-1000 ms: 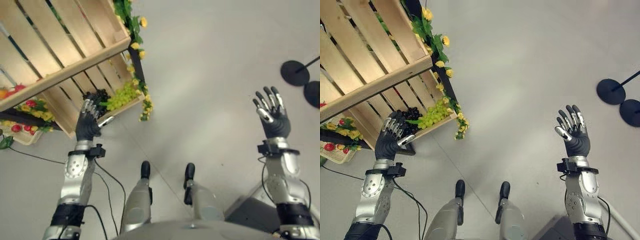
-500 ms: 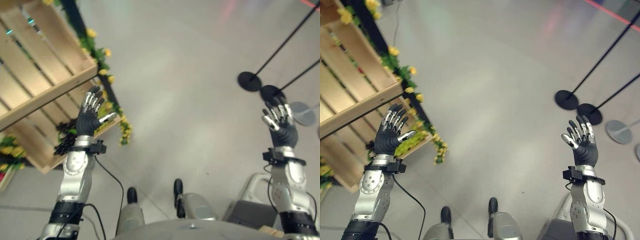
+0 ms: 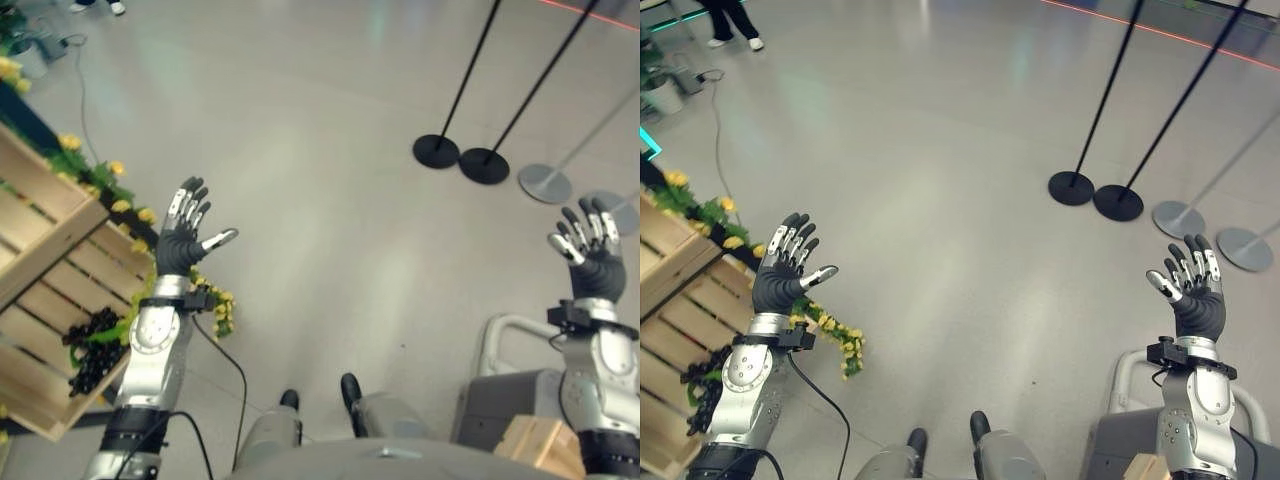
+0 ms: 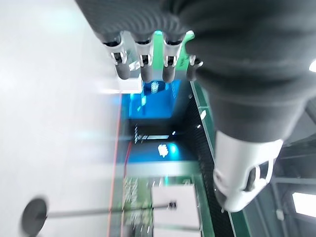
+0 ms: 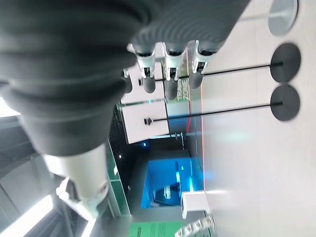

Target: Pick up the fruits from the basket on one side to the basket on the other side

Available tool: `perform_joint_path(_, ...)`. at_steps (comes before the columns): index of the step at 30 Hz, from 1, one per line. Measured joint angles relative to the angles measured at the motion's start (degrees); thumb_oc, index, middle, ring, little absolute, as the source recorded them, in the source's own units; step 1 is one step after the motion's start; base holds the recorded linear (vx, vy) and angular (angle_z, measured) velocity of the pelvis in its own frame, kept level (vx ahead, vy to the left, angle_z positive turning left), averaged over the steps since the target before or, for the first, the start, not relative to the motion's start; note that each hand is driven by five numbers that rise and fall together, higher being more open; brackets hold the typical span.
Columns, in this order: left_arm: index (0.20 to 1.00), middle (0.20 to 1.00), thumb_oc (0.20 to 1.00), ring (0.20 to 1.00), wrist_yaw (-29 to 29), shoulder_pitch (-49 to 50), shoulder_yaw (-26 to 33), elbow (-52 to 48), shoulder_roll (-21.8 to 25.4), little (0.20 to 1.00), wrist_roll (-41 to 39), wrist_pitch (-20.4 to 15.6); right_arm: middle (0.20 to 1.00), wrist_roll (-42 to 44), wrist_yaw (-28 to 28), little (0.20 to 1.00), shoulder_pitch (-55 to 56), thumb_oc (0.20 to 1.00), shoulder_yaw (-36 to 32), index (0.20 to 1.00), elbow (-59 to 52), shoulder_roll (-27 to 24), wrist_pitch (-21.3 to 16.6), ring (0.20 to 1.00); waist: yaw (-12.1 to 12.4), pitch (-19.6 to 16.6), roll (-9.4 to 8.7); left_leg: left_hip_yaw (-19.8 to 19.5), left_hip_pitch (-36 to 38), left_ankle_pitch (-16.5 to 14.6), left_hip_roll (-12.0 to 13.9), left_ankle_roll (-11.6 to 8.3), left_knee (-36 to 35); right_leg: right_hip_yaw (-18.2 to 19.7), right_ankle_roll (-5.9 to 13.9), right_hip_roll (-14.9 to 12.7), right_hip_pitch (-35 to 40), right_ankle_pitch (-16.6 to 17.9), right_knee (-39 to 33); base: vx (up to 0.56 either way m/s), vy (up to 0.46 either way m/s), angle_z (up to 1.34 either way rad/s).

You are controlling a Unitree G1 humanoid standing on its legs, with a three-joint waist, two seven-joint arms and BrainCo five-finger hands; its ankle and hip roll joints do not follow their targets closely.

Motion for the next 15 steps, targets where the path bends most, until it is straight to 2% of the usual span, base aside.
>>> perform_joint_path(2,1.000,1.000,1.000,1.000,0.1,-0.2,0.2,-0.2,0.3,1.000,0.0,0.0,1.000,-0.7,0.2,1.000,0.9,1.000,1.5,1.000,-0.1,0.2,0.3,1.000,0.4,-0.5,-1.12,7.1,0.8,-0.3,0.6,1.81,-2.4,0.6,1.05,-1.4,-1.0,-1.2,0.3,0.05,0.161,-0.85)
perform_joint_path(3,1.000,1.000,1.000,1.000,0.1,-0.2,0.6,-0.5,0.3,1.000,0.0,0.0,1.000,-0.7,0.1,1.000,1.1,1.000,1.3,1.000,0.0,0.3,0.4,1.000,0.2,-0.5,-1.20,8.1,0.8,-0.4,0.3,2.41,-2.5,0.5,1.33,-2.1,-1.0,-1.2,0.1,0.04,0.170,-0.97)
perform_joint_path(4,1.000,1.000,1.000,1.000,0.1,-0.4,1.0,-0.5,0.6,1.000,0.0,0.0,1.000,-0.7,0.0,1.000,1.6,1.000,1.2,1.000,-0.2,0.3,0.5,1.000,-1.0,-0.6,-1.31,9.7,0.9,-0.4,0.0,3.34,-2.4,0.5,2.05,-2.9,-1.1,-2.1,0.6,0.02,0.171,-0.60)
perform_joint_path(6,1.000,1.000,1.000,1.000,0.6,-0.5,1.2,-0.6,1.1,1.000,0.0,-0.1,1.000,-1.2,0.0,1.000,1.8,1.000,1.3,1.000,-0.2,0.3,0.7,1.000,-0.6,-0.7,-1.58,12.6,1.4,0.1,-0.3,3.87,-2.8,0.8,3.37,-3.8,-0.2,-3.2,2.2,0.02,0.176,-0.62)
perform_joint_path(9,1.000,1.000,1.000,1.000,1.2,-0.3,1.5,-0.6,1.2,1.000,0.0,-0.2,1.000,-1.8,0.0,1.000,1.7,1.000,1.4,1.000,-0.1,0.3,1.1,1.000,0.2,-0.7,-1.64,15.2,2.4,0.3,-0.1,4.47,-3.7,2.1,4.25,-4.2,-0.1,-2.9,2.2,0.01,0.145,-0.52)
perform_joint_path(11,1.000,1.000,1.000,1.000,1.4,-0.3,1.5,-0.6,1.2,1.000,0.0,-0.2,1.000,-2.0,0.0,1.000,2.1,1.000,1.4,1.000,-0.1,0.4,1.3,1.000,-0.5,-0.5,-2.18,17.1,3.7,0.0,0.0,4.52,-3.8,3.0,4.43,-4.0,-0.2,-2.8,1.9,0.00,0.168,-0.41)
perform_joint_path(13,1.000,1.000,1.000,1.000,1.7,-0.1,2.1,-0.8,1.2,1.000,0.1,-0.3,1.000,-2.9,0.0,1.000,1.4,1.000,1.5,1.000,-0.1,0.5,1.6,1.000,0.5,-0.5,-2.05,18.4,4.3,-0.6,0.7,4.61,-4.4,3.4,4.38,-3.7,0.2,-2.7,2.2,-0.02,0.165,-0.41)
perform_joint_path(14,1.000,1.000,1.000,1.000,2.0,-0.2,2.3,-0.8,1.1,1.000,0.0,-0.3,1.000,-3.0,-0.1,1.000,1.6,1.000,1.3,1.000,0.1,0.7,1.6,1.000,-0.7,-0.5,-2.55,19.2,4.9,-0.7,0.2,4.52,-3.8,3.9,4.36,-3.5,0.1,-2.5,2.1,-0.04,0.201,-0.42)
perform_joint_path(15,1.000,1.000,1.000,1.000,2.1,-0.2,2.4,-0.8,1.1,1.000,0.1,-0.3,1.000,-3.1,-0.2,1.000,2.1,1.000,1.1,1.000,0.1,0.9,1.6,1.000,-0.7,-0.5,-2.57,19.9,5.7,-0.7,0.6,4.56,-4.3,4.7,4.52,-3.3,0.3,-2.3,2.1,-0.07,0.189,-0.43)
